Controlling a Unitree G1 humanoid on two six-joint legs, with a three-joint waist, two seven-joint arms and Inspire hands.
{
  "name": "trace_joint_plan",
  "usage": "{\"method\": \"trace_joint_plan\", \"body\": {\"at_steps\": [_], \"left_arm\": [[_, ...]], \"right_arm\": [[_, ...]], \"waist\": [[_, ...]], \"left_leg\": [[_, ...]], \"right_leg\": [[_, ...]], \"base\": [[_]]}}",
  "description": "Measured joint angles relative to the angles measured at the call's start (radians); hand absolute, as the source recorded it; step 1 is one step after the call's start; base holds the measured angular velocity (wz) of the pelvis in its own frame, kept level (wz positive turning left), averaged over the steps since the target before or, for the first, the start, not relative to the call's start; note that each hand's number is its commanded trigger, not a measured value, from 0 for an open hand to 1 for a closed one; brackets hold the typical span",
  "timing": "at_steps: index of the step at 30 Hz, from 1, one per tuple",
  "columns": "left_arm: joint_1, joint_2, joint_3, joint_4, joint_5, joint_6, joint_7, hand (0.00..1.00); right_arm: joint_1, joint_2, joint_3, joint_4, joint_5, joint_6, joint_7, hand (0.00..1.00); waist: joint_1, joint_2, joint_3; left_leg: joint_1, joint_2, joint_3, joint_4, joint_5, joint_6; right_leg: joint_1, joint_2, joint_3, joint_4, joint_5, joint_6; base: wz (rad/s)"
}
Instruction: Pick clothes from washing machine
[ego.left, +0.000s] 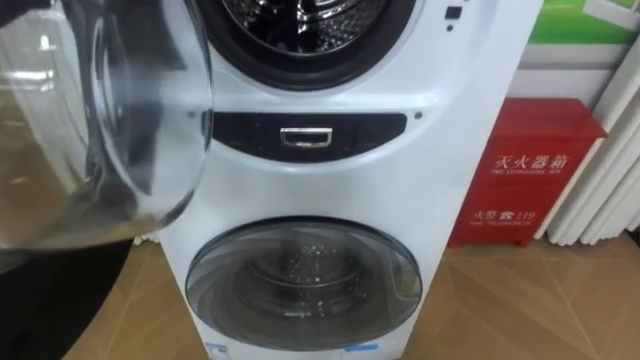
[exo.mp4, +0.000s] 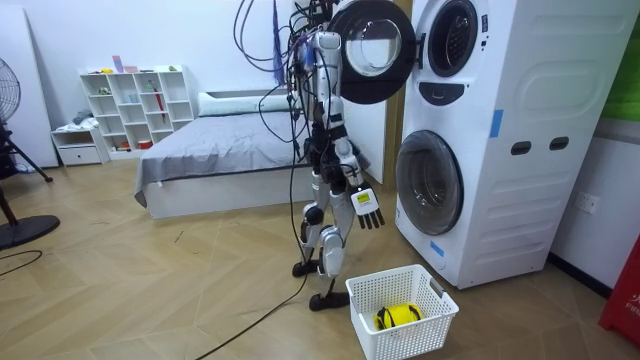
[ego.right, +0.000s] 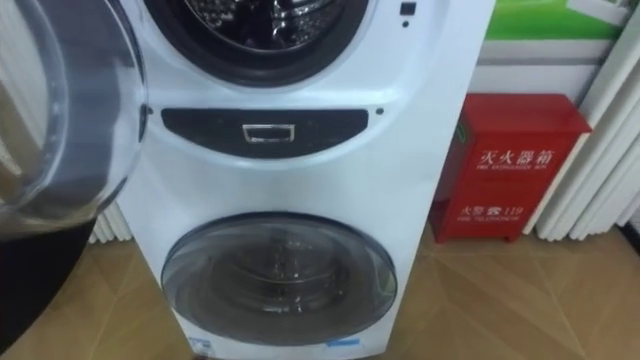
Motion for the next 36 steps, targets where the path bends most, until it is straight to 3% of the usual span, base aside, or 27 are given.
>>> {"method": "trace_joint_plan", "body": {"at_steps": [3,7,12,15,19,22,26,27,29,34,36], "left_arm": [[0.004,0.0,0.081,0.107,-0.033,-0.005,0.068,0.0],[0.004,-0.004,0.195,0.168,-0.1,-0.005,0.13,0.0],[-0.03,-0.009,0.406,0.08,-0.192,-0.01,0.257,0.0],[-0.059,-0.002,0.459,0.006,-0.194,-0.024,0.329,0.0],[-0.067,0.0,0.474,-0.209,-0.193,-0.029,0.412,0.0],[-0.074,0.018,0.471,-0.393,-0.192,-0.029,0.463,0.0],[-0.105,0.03,0.469,-0.637,-0.1,-0.03,0.542,0.0],[-0.087,0.035,0.47,-0.659,-0.044,-0.042,0.541,0.0],[-0.076,0.032,0.464,-0.726,0.028,-0.02,0.558,0.0],[-0.069,0.032,0.429,-0.881,0.212,-0.018,0.6,0.0],[-0.072,0.033,0.377,-1.059,0.218,-0.019,0.61,0.0]], "right_arm": [[0.016,-0.002,-0.008,0.006,0.002,-0.001,0.001,0.0],[0.025,-0.002,-0.051,0.006,0.0,-0.003,-0.001,0.0],[0.034,-0.004,-0.147,-0.001,-0.044,-0.002,-0.009,0.0],[0.037,-0.012,-0.191,-0.001,-0.053,-0.008,-0.014,0.0],[0.044,-0.011,-0.192,-0.004,-0.054,-0.009,-0.038,0.0],[0.047,-0.01,-0.192,-0.016,-0.077,-0.009,-0.043,0.0],[0.05,-0.006,-0.192,-0.042,-0.084,-0.008,-0.046,0.0],[0.051,-0.003,-0.193,-0.049,-0.086,-0.01,-0.044,0.0],[0.057,0.004,-0.192,-0.047,-0.084,-0.007,-0.043,0.0],[0.041,0.019,-0.191,-0.037,-0.083,-0.008,-0.029,0.0],[0.038,0.017,-0.177,-0.025,-0.079,-0.014,-0.026,0.0]], "waist": [[0.028,0.005,0.0014],[0.038,0.019,0.0033],[0.041,0.037,0.0034],[0.038,0.048,-0.0019],[0.04,0.048,-0.0057],[0.038,0.051,-0.0071],[0.039,0.058,-0.0053],[0.035,0.059,-0.002],[0.039,0.051,-0.0006],[0.039,0.025,0.0011],[0.019,0.019,0.002]], "left_leg": [[0.007,0.002,0.002,0.0,-0.004,0.0],[0.021,0.003,0.003,-0.006,-0.006,0.0],[0.031,0.006,0.01,-0.01,-0.011,-0.001],[0.038,0.005,0.009,-0.009,-0.011,-0.001],[0.036,0.005,0.008,-0.009,-0.011,-0.001],[0.033,0.004,-0.003,-0.009,-0.011,-0.001],[0.037,0.004,-0.003,-0.008,-0.011,0.0],[0.036,0.004,-0.003,-0.008,-0.01,0.0],[0.026,0.004,-0.008,-0.006,-0.01,0.0],[-0.004,0.003,-0.035,0.013,-0.01,0.0],[-0.002,0.002,-0.046,0.015,-0.011,0.0]], "right_leg": [[0.002,0.003,0.005,0.004,0.0,0.0],[0.014,0.005,0.008,0.003,0.0,0.0],[0.019,0.007,0.009,0.012,0.0,-0.001],[0.03,0.006,0.008,0.009,0.0,-0.001],[0.029,0.007,0.01,0.006,0.0,-0.001],[0.033,0.007,0.006,0.006,0.0,-0.001],[0.031,0.007,0.008,0.005,0.0,-0.001],[0.029,0.007,0.008,0.005,0.0,-0.001],[0.016,0.007,0.005,0.006,0.0,-0.001],[0.007,0.003,-0.017,0.005,0.001,-0.002],[0.017,0.002,-0.023,0.003,0.002,-0.003]], "base": [[-0.04],[-0.02],[-0.04],[0.0],[0.0],[0.01],[-0.02],[0.0],[0.1],[0.15],[0.14]]}}
